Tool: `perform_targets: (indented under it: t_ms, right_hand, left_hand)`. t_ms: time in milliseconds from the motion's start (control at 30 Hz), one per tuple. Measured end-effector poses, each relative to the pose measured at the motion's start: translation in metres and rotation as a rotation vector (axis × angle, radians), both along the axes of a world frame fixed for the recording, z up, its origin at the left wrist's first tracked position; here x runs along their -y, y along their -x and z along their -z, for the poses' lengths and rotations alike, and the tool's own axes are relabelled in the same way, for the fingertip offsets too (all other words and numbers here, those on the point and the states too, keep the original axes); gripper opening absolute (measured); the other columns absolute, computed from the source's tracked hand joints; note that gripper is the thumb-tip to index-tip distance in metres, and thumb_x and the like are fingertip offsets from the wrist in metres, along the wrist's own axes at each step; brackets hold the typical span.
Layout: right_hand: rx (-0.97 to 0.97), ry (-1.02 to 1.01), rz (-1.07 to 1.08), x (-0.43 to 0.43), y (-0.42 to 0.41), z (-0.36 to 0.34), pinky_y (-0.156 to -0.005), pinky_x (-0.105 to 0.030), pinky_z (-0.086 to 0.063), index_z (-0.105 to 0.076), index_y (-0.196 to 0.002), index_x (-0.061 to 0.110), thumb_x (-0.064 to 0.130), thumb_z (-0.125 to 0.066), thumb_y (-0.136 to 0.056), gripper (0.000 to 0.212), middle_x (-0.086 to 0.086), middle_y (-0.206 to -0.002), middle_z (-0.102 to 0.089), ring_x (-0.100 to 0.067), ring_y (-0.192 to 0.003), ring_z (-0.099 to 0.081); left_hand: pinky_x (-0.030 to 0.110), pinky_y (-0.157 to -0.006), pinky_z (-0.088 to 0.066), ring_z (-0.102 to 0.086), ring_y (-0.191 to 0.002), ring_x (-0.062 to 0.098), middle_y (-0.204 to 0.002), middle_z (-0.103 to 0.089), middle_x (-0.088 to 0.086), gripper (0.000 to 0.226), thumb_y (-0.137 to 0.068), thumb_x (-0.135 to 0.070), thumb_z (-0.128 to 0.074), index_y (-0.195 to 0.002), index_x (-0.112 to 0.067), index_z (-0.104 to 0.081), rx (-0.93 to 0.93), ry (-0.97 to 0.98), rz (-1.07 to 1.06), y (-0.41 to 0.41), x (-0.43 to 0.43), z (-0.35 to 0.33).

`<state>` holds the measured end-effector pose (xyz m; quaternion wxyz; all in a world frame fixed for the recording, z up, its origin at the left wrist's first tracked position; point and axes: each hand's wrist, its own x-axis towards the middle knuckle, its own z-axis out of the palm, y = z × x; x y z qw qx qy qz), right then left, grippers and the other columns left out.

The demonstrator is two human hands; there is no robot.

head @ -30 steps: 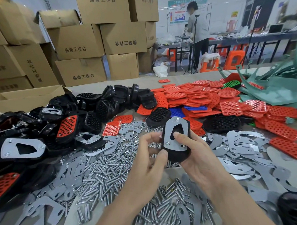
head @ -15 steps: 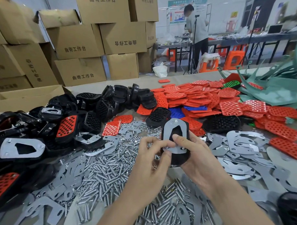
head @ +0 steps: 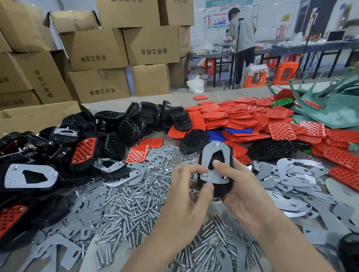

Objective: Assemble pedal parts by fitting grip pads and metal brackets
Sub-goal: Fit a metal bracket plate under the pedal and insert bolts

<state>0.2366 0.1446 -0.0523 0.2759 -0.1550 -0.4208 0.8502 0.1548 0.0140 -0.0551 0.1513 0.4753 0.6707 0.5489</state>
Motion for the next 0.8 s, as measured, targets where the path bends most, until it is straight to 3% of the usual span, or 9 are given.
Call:
perform_targets:
  t_ms: [67,167,267,333,467,567,667,733,800]
  right_hand:
    - [0.015,0.012,0.001,0.0015,-0.0004,0.0006,-0.082,-0.049,-0.063,-0.069,-0.128,0.010,0.014,-0.069,-0.085,0.043,-0.021,-0.123,-0.073,-0.033,-0.104,-0.072]
    - [0.002,0.020,0.005,0.0016,-0.0005,-0.0010,-0.079,-0.048,-0.063,-0.070,-0.126,0.011,0.015,-0.070,-0.083,0.044,-0.020,-0.119,-0.074,-0.032,-0.100,-0.074]
    - [-0.003,0.020,0.016,0.0008,0.0006,-0.0018,-0.097,-0.058,-0.056,-0.070,-0.127,0.010,0.014,-0.069,-0.083,0.044,-0.020,-0.119,-0.074,-0.033,-0.102,-0.073]
    - [-0.002,0.030,0.013,0.0013,0.0006,-0.0003,-0.100,-0.058,-0.055,-0.069,-0.127,0.010,0.013,-0.069,-0.084,0.044,-0.021,-0.123,-0.073,-0.034,-0.106,-0.072]
    - [-0.012,0.049,0.042,-0.0014,-0.0004,0.0003,-0.077,-0.043,-0.064,-0.071,-0.124,0.009,0.014,-0.071,-0.080,0.044,-0.019,-0.117,-0.075,-0.029,-0.096,-0.075]
    - [-0.013,0.053,0.045,-0.0025,-0.0012,0.0011,-0.083,-0.049,-0.062,-0.070,-0.125,0.008,0.014,-0.071,-0.080,0.045,-0.019,-0.118,-0.075,-0.030,-0.096,-0.074]
    - [-0.003,0.042,0.025,0.0005,-0.0014,0.0028,-0.092,-0.054,-0.058,-0.072,-0.122,0.010,0.013,-0.070,-0.082,0.040,-0.020,-0.120,-0.074,-0.031,-0.100,-0.073]
    - [0.005,0.033,0.023,0.0007,-0.0014,0.0026,-0.087,-0.050,-0.061,-0.071,-0.124,0.010,0.014,-0.070,-0.082,0.041,-0.022,-0.120,-0.073,-0.031,-0.101,-0.074]
    - [0.001,0.029,0.027,-0.0001,-0.0006,0.0008,-0.077,-0.043,-0.064,-0.071,-0.124,0.010,0.016,-0.070,-0.080,0.043,-0.019,-0.115,-0.075,-0.029,-0.093,-0.075]
  left_hand:
    - [0.028,-0.084,-0.056,-0.062,-0.100,0.003,-0.124,-0.041,-0.019,0.017,-0.102,-0.038,-0.054,-0.116,-0.048,-0.056,-0.065,0.023,-0.019,0.0007,-0.0002,-0.0003]
    - [0.013,-0.083,-0.052,-0.058,-0.105,-0.005,-0.126,-0.043,-0.022,0.027,-0.101,-0.038,-0.058,-0.123,-0.051,-0.054,-0.010,-0.016,0.003,0.0008,0.0011,-0.0005]
    - [0.020,-0.077,-0.056,-0.065,-0.093,0.007,-0.122,-0.053,-0.013,0.022,-0.100,-0.041,-0.056,-0.120,-0.048,-0.051,0.062,-0.024,0.011,-0.0004,0.0007,-0.0014]
    - [0.026,-0.079,-0.057,-0.063,-0.091,0.009,-0.122,-0.049,-0.011,0.015,-0.102,-0.037,-0.055,-0.114,-0.044,-0.058,0.010,-0.008,-0.021,0.0001,-0.0007,-0.0016]
    - [0.028,-0.080,-0.059,-0.066,-0.090,0.001,-0.126,-0.050,-0.014,0.028,-0.101,-0.040,-0.055,-0.124,-0.055,-0.052,0.060,0.007,0.040,-0.0013,0.0007,0.0000]
    - [0.022,-0.069,-0.057,-0.067,-0.079,0.008,-0.113,-0.059,0.002,0.022,-0.100,-0.041,-0.054,-0.118,-0.053,-0.047,0.122,0.002,0.033,-0.0041,-0.0011,0.0004]
    - [0.036,-0.076,-0.059,-0.065,-0.082,0.015,-0.117,-0.050,-0.010,0.015,-0.103,-0.035,-0.054,-0.112,-0.047,-0.056,0.033,-0.004,-0.009,-0.0022,-0.0043,-0.0003]
    - [0.032,-0.080,-0.059,-0.065,-0.089,0.008,-0.120,-0.045,-0.020,0.018,-0.102,-0.035,-0.054,-0.114,-0.047,-0.059,0.007,-0.005,0.001,-0.0011,-0.0027,0.0000]
    - [0.025,-0.081,-0.057,-0.065,-0.092,0.000,-0.124,-0.050,-0.016,0.024,-0.102,-0.037,-0.054,-0.123,-0.050,-0.051,0.040,-0.011,0.045,-0.0023,0.0008,0.0014]
